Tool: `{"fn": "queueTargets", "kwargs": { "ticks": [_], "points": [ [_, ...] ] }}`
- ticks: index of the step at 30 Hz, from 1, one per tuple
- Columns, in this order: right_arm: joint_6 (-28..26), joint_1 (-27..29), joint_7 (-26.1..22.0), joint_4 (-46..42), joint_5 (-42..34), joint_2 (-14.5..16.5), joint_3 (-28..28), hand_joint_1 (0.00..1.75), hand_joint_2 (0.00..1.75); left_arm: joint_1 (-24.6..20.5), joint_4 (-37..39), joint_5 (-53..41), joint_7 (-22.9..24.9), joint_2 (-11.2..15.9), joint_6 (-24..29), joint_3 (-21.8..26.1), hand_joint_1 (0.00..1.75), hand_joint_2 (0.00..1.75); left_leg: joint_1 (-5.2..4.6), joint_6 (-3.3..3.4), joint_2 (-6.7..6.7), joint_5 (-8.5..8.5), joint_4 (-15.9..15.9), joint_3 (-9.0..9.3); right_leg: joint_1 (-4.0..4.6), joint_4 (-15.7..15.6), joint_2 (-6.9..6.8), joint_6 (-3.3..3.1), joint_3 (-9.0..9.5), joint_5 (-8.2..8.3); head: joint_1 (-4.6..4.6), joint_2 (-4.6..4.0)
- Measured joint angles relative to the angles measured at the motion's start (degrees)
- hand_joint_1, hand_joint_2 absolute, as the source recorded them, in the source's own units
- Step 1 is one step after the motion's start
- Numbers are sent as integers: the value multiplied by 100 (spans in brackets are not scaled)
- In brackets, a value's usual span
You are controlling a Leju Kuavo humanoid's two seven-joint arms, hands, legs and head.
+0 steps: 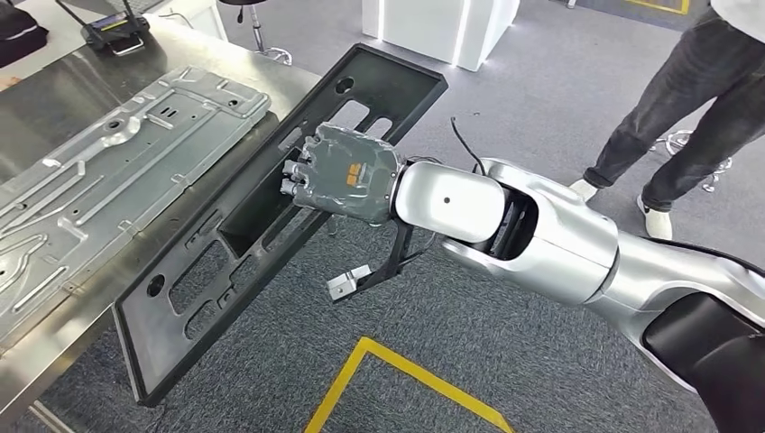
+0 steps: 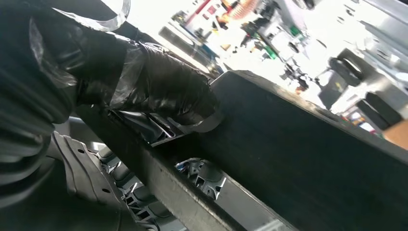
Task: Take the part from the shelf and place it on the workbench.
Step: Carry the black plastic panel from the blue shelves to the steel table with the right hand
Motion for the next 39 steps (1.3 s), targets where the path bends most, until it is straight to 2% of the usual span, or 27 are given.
{"fn": "queueTargets", "kwargs": {
  "ticks": [1, 2, 3, 5, 6, 7, 8, 9, 11, 13, 15, 16, 17, 18, 20, 21, 24, 26, 28, 29, 30, 31, 32, 33, 35, 37, 39],
  "points": [
    [3, -1, 0, 9, -4, 0, 12, 175, 175, 2, 0, 2, 7, -1, 1, 0, 0, 175, -7, 1, -82, -1, 10, 1, 1, -53, 12, -16, -1, 116, 0, 0],
    [4, -8, 0, 15, -9, -1, 19, 175, 175, 3, 0, 2, 12, -1, 1, 0, 0, 175, -13, 0, -168, -2, 20, 5, 4, -326, 46, -45, 103, 328, 1, 0],
    [8, -22, 0, 20, -17, -1, 20, 175, 175, 3, 0, 2, 15, -2, 3, 0, 0, 175, -15, -2, -250, -3, 25, 7, 6, -739, 138, -88, 271, 566, 1, 0],
    [17, -57, 1, 28, -38, -2, 20, 175, 175, 0, 3, 3, 19, -9, 7, 0, 0, 175, -17, -32, -385, 7, 35, -19, 5, -1409, 373, -164, 545, 846, -4, 0],
    [23, -72, 2, 31, -50, -1, 20, 175, 175, 3, 5, 2, 22, -10, 9, 0, 0, 175, -2, -63, -444, 18, 34, -42, 12, -1560, 447, -185, 598, 878, -7, 0],
    [28, -82, 2, 33, -59, 0, 20, 175, 175, 8, 7, 1, 25, -13, 10, 0, 0, 175, 14, -103, -502, 35, 23, -64, 22, -1592, 445, -190, 608, 868, -7, 0],
    [32, -91, 2, 34, -68, 3, 20, 175, 175, 19, 7, -1, 28, -9, 10, 0, 0, 175, 26, -149, -572, 55, 1, -74, 23, -1632, 381, -196, 629, 882, -4, 0],
    [37, -95, 2, 38, -77, 5, 20, 175, 175, 33, 8, -3, 28, -11, 10, 0, 0, 175, 27, -182, -565, 52, 5, -85, 17, -1686, 305, -209, 668, 905, -7, 0],
    [48, -116, 5, 46, -97, 9, 20, 175, 175, 38, 10, -4, 21, -5, 7, 0, 0, 175, 8, -232, -298, -105, 251, -202, -11, -1810, 140, -259, 760, 964, -27, 0],
    [57, -138, 13, 58, -111, 9, 20, 175, 175, 19, 11, 0, 13, 5, 5, 0, 0, 175, 21, -275, 63, -435, 910, -518, -3, -1846, -10, -291, 794, 980, -47, 0],
    [62, -139, 18, 72, -123, 9, 21, 175, 175, 10, 12, 1, 13, 4, 1, 0, 0, 175, 51, -332, 175, -607, 1469, -803, 5, -1834, -163, -285, 794, 960, -48, 0],
    [63, -139, 17, 77, -132, 9, 22, 175, 175, 13, 13, 1, 13, 2, -3, 0, 0, 175, 66, -354, 197, -546, 1467, -803, 4, -1822, -239, -274, 795, 944, -48, 0],
    [63, -141, 17, 81, -143, 9, 22, 175, 175, 18, 13, 1, 14, 1, -2, 0, 0, 175, 79, -370, 229, -395, 1240, -681, 0, -1803, -310, -256, 798, 923, -48, 0],
    [63, -146, 18, 83, -155, 9, 22, 175, 175, 21, 13, 2, 15, 2, 0, 0, 0, 175, 87, -379, 304, -205, 843, -464, -3, -1776, -378, -231, 802, 894, -48, 0],
    [63, -166, 20, 86, -173, 8, 22, 175, 175, 17, 12, 3, 15, 8, 8, 0, 0, 175, 57, -330, 466, 16, 196, -107, 16, -1715, -483, -166, 800, 833, -45, 0],
    [63, -177, 21, 89, -178, 8, 22, 175, 175, 19, 11, 4, 15, 9, 9, 0, 0, 175, 38, -287, 502, 42, 54, -40, 32, -1695, -528, -132, 801, 810, -43, 0],
    [63, -193, 27, 95, -183, 7, 22, 175, 175, 40, 11, 4, 17, 11, 7, 0, 0, 175, 24, -156, 361, 44, 16, -56, 44, -1687, -618, -37, 829, 764, -38, 0],
    [63, -203, 35, 99, -184, 2, 22, 175, 175, 40, 12, 5, 17, 11, 7, 0, 0, 175, 43, -82, 261, 68, -24, -39, 9, -1460, -407, 10, 751, 575, -33, 0],
    [62, -205, 45, 105, -184, -13, 22, 175, 175, 21, 12, 8, 17, 11, 8, 0, 0, 175, 41, -31, 159, 84, -41, -40, -11, -795, -109, 19, 443, 203, -30, 0],
    [62, -199, 49, 110, -184, -21, 22, 175, 175, 12, 12, 7, 17, 11, 8, 0, 0, 175, 31, -18, 98, 86, -38, -49, -9, -405, -41, 15, 248, 44, -29, 0],
    [62, -190, 50, 117, -184, -28, 22, 175, 175, 8, 13, 5, 17, 9, 7, 0, 0, 175, 22, -14, 28, 87, -30, -56, -6, -132, -12, 11, 103, -23, -30, 0],
    [63, -183, 50, 122, -184, -30, 22, 175, 175, 6, 13, 1, 17, 8, 7, 0, 0, 175, 15, -12, -46, 88, -18, -61, -6, -58, 2, 1, 51, 25, -31, 0],
    [63, -179, 50, 127, -184, -31, 22, 175, 175, 7, 13, 0, 17, 7, 6, 0, 0, 175, 11, -13, -128, 87, -2, -64, -6, -227, 22, -18, 116, 191, -30, 0],
    [63, -180, 50, 129, -184, -31, 22, 175, 175, 7, 13, 0, 17, 6, 6, 0, 0, 175, 10, -16, -208, 86, 14, -65, -6, -583, 76, -44, 274, 420, -30, 0],
    [63, -186, 50, 133, -184, -37, 22, 175, 175, 4, 13, 0, 17, 4, 6, 0, 0, 175, 7, -42, -357, 91, 40, -83, -8, -1313, 299, -92, 599, 739, -30, 0],
    [62, -192, 51, 139, -184, -42, 22, 175, 175, 11, 13, -1, 16, 0, 4, 0, 0, 175, 17, -106, -471, 120, 33, -122, 12, -1567, 393, -108, 693, 793, -32, 0],
    [62, -196, 51, 142, -184, -41, 22, 175, 175, 32, 13, -4, 16, -1, 4, 0, 0, 175, 35, -190, -584, 160, -2, -149, 20, -1622, 259, -141, 705, 838, -32, 0]
  ]
}}
